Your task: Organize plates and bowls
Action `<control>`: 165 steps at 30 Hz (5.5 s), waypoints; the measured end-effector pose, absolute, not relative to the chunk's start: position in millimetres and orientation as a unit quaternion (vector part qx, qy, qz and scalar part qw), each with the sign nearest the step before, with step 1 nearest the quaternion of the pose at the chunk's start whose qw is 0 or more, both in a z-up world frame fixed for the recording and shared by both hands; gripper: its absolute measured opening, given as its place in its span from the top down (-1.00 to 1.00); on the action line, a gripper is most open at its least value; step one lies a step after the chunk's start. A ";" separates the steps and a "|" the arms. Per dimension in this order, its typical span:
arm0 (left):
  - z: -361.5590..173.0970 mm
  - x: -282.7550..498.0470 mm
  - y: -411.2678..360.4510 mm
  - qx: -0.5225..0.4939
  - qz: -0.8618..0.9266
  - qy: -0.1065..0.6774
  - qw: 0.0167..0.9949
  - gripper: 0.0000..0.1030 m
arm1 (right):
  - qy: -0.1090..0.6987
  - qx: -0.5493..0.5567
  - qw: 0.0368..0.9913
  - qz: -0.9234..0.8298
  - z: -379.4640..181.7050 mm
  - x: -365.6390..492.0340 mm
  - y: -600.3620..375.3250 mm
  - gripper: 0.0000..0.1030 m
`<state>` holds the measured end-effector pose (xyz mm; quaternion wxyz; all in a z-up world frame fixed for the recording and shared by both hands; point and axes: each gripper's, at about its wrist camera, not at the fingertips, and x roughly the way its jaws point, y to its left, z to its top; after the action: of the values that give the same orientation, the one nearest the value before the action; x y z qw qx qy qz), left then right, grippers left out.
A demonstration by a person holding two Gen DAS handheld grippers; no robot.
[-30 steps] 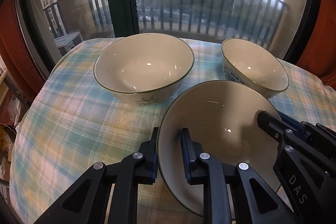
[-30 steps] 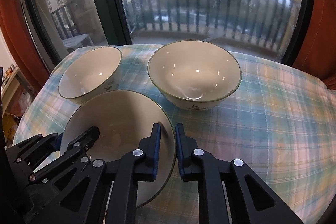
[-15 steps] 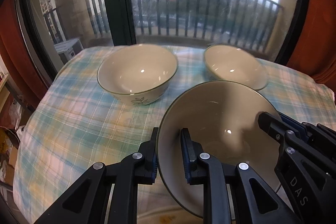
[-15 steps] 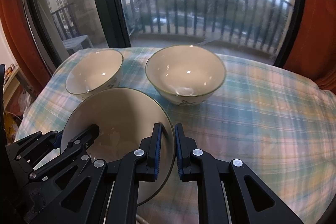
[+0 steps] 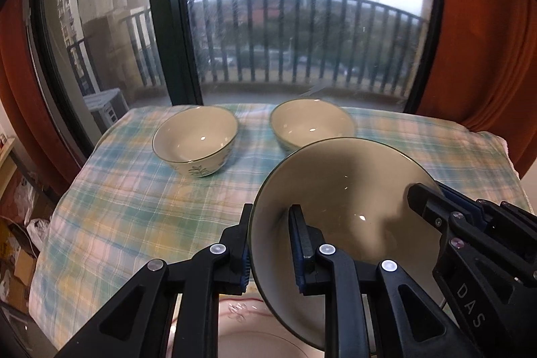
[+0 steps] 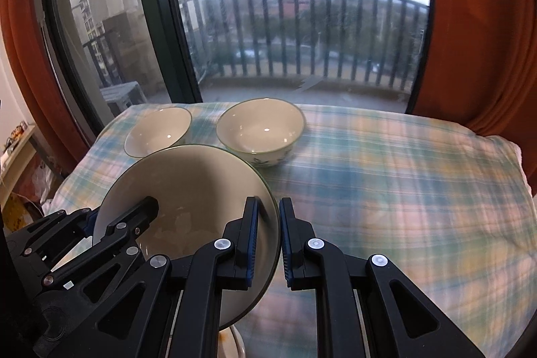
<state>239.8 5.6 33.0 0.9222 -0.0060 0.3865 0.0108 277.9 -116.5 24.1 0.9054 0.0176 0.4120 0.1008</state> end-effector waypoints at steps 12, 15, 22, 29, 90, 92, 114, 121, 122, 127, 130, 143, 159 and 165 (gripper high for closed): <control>30.5 200.7 -32.5 0.012 -0.028 0.376 0.926 0.66 | 0.404 0.027 0.912 0.067 27.0 228.3 -156.9 0.69; 23.8 195.1 -44.5 0.020 -0.039 0.384 0.922 0.66 | 0.408 0.036 0.911 0.054 21.0 217.5 -167.1 0.69; -0.8 178.7 -69.0 0.032 -0.074 0.410 0.909 0.66 | 0.423 0.044 0.905 0.028 2.1 189.9 -189.8 0.69; -12.3 166.5 -85.2 0.039 -0.098 0.420 0.901 0.66 | 0.443 0.061 0.895 0.011 -16.5 172.3 -208.5 0.69; 31.3 208.0 14.2 0.016 -0.024 0.388 0.921 -0.63 | 0.411 0.029 0.906 0.091 29.4 237.4 -103.3 -0.48; 36.0 214.4 22.2 0.018 -0.016 0.381 0.924 -0.63 | 0.407 0.028 0.908 0.095 33.1 243.7 -96.5 -0.48; 46.5 324.1 112.7 0.016 0.078 0.350 0.933 -0.44 | 0.366 -0.001 0.917 0.158 42.8 368.1 -1.7 -0.48; 26.2 362.4 129.4 0.019 0.094 0.359 0.928 -0.18 | 0.370 -0.012 0.918 0.144 19.4 404.2 19.3 -0.53; 21.9 367.7 133.3 0.012 0.102 0.359 0.928 -0.18 | 0.374 -0.006 0.916 0.143 14.8 409.8 20.5 -0.53; 3.3 385.3 143.3 -0.002 0.110 0.380 0.918 -0.06 | 0.386 -0.004 0.913 0.133 -4.9 430.5 33.2 -0.53; -9.0 393.9 148.3 -0.005 0.121 0.397 0.910 0.03 | 0.394 -0.012 0.911 0.122 -17.4 439.7 40.7 -0.52; -30.8 401.8 146.2 -0.009 0.110 0.423 0.899 0.59 | 0.448 -0.015 0.884 0.134 -53.6 458.6 52.8 0.34; -26.7 393.3 144.0 -0.020 0.114 0.430 0.896 0.65 | 0.453 -0.030 0.883 0.118 -51.8 452.5 53.6 0.69; -18.2 380.1 136.4 -0.014 0.116 0.425 0.898 0.65 | 0.454 -0.026 0.882 0.122 -42.3 438.4 46.9 0.69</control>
<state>380.1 136.4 -18.2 0.8978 -0.0142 0.4248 0.1158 438.4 46.9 -42.3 0.8825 -0.0265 0.4535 0.1217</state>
